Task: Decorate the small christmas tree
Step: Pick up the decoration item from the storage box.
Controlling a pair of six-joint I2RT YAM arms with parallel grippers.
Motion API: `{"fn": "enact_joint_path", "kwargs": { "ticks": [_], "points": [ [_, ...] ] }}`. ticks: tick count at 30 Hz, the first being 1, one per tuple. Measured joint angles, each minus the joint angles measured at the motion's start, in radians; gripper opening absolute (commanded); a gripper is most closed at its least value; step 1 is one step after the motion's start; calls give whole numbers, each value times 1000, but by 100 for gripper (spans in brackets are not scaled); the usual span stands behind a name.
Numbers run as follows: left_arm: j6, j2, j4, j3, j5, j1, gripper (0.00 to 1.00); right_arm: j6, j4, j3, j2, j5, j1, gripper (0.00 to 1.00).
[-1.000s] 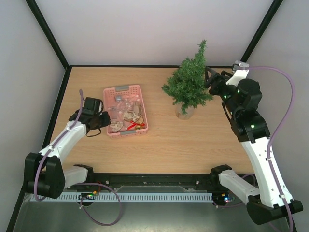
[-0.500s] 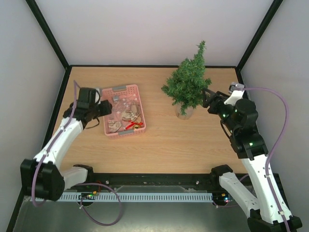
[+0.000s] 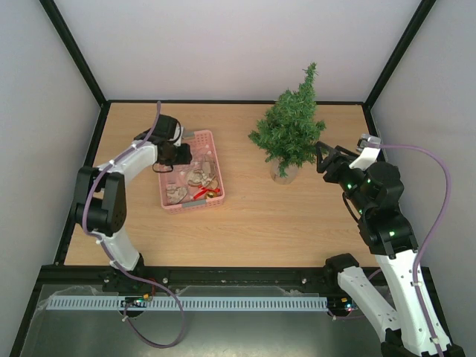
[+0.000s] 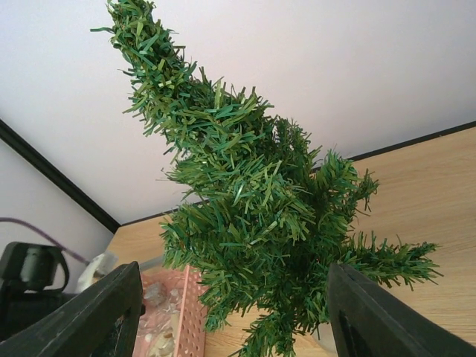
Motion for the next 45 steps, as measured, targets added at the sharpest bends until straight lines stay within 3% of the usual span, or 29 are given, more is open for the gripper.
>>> {"fn": "enact_joint_path", "kwargs": {
  "ticks": [15,17,22,24,28,45],
  "points": [
    [2,254,14,124,2,-1,44,-16,0,0,-6,13,0,63],
    [3,272,16,124,24,-1,36,-17,1,-2,-7,14,0,62],
    [1,287,21,130,48,-1,6,-19,0,-15,-11,16,0,59],
    [3,285,19,130,46,-1,2,-18,-1,-15,-11,16,0,58],
    [4,253,-3,131,13,-1,2,-18,-2,-15,-14,16,0,53],
    [-10,-119,-124,226,-67,-1,2,-24,-21,-90,-97,-137,0,54]
  ]
}}
